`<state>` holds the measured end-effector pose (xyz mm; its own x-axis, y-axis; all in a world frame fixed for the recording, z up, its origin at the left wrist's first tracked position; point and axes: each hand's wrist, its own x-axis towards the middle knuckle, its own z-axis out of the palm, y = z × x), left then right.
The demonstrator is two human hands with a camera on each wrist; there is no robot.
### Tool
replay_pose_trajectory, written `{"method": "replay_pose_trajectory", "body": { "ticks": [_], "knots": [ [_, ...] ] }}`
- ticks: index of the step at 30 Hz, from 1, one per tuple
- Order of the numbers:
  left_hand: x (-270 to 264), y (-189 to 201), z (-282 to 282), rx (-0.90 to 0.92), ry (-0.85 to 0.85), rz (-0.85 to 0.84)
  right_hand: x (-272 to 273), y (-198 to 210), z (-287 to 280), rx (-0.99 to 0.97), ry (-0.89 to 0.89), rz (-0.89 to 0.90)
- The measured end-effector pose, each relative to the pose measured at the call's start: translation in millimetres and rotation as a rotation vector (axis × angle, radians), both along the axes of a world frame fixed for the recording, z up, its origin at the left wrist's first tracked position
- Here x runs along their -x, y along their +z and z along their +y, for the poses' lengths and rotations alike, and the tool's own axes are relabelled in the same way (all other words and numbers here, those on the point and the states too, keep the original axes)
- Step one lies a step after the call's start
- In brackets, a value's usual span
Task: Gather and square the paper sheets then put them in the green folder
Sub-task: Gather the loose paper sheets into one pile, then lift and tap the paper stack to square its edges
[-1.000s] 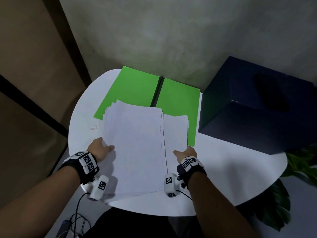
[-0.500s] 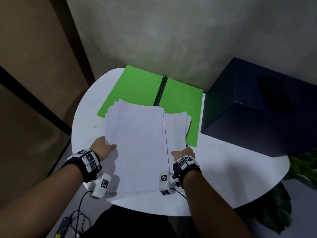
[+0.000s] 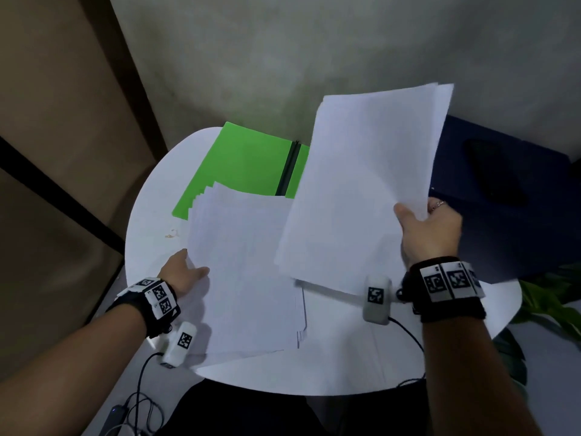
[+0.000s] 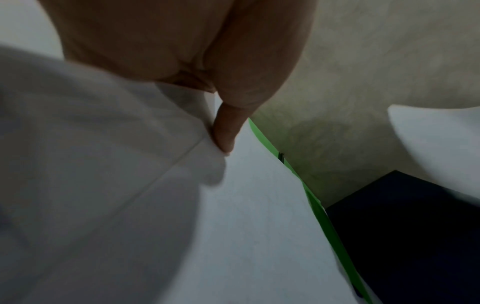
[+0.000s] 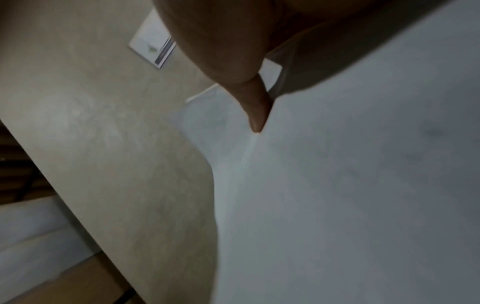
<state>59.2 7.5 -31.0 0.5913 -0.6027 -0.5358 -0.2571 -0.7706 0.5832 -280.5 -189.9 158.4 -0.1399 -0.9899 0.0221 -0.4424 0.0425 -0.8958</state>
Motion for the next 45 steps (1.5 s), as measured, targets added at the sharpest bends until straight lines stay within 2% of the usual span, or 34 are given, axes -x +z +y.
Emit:
{"method": "replay_pose_trajectory", "body": {
  "ticks": [3,6,7,9,11,14,16,18,20,22,24,27,29,30,33,35,36,39,41,43,45],
  "knots": [
    [18.4,6.2,-8.5,0.059,-0.072,-0.017,-4.7,-23.2,4.1,-0.084,0.099,0.013],
    [35.9,10.7,-14.0,0.058,-0.135,0.023,-14.4,-90.6,18.6,-0.278,0.161,0.050],
    [40.7,8.7,-14.9,0.077,-0.143,0.075,-17.3,-113.2,25.3,-0.347,0.166,0.083],
    [49.7,10.9,-16.5,0.114,-0.064,0.308,-21.7,-148.7,37.1,-0.444,0.180,0.172],
    [51.1,11.5,-18.8,0.136,0.046,0.429,-25.9,-171.6,44.5,-0.489,0.190,0.294],
    [49.4,5.7,-25.8,0.131,0.103,0.364,-33.9,-187.2,52.7,-0.506,0.211,0.618],
    [57.2,1.7,-31.5,0.070,0.009,0.277,-44.8,-189.4,58.1,-0.501,0.322,0.630],
    [67.6,3.0,-37.3,0.055,-0.045,0.259,-53.0,-187.0,58.8,-0.492,0.352,0.592],
    [66.3,2.3,-41.9,0.119,0.036,0.327,-53.0,-184.7,57.1,-0.492,0.262,0.583],
    [62.5,-3.2,-45.6,0.114,0.098,0.319,-52.2,-185.8,61.6,-0.513,0.315,0.536],
    [65.8,-4.5,-48.5,0.042,-0.003,0.198,-52.1,-189.1,69.9,-0.525,0.437,0.479],
    [75.9,6.6,-51.8,0.058,-0.110,0.008,-43.1,-190.0,69.7,-0.512,0.393,0.379],
    [75.9,12.4,-49.8,0.168,-0.106,-0.014,-34.2,-186.5,66.4,-0.492,0.344,0.379],
    [74.4,16.3,-47.9,0.275,-0.096,0.039,-30.2,-182.1,63.0,-0.495,0.319,0.354],
    [70.9,44.9,-41.5,0.566,-0.027,0.320,-24.0,-158.7,44.0,-0.463,0.241,0.080],
    [64.4,68.9,-44.3,0.669,-0.014,0.407,-24.8,-128.8,30.7,-0.413,0.218,-0.128],
    [63.1,83.6,-47.7,0.715,-0.022,0.419,-24.8,-115.3,24.3,-0.364,0.234,-0.167],
    [66.8,124.2,-57.6,0.844,-0.031,0.346,-27.7,-71.4,17.9,-0.205,0.277,-0.208],
    [74.9,145.3,-57.9,0.926,-0.056,0.188,-28.4,-52.8,21.1,-0.114,0.251,-0.260],
    [80.3,151.0,-55.8,0.984,-0.057,0.043,-27.8,-44.0,30.3,-0.038,0.264,-0.292],
    [81.0,146.6,-50.4,0.983,-0.056,0.025,-26.5,-41.1,39.7,-0.056,0.292,-0.316]
  ]
}}
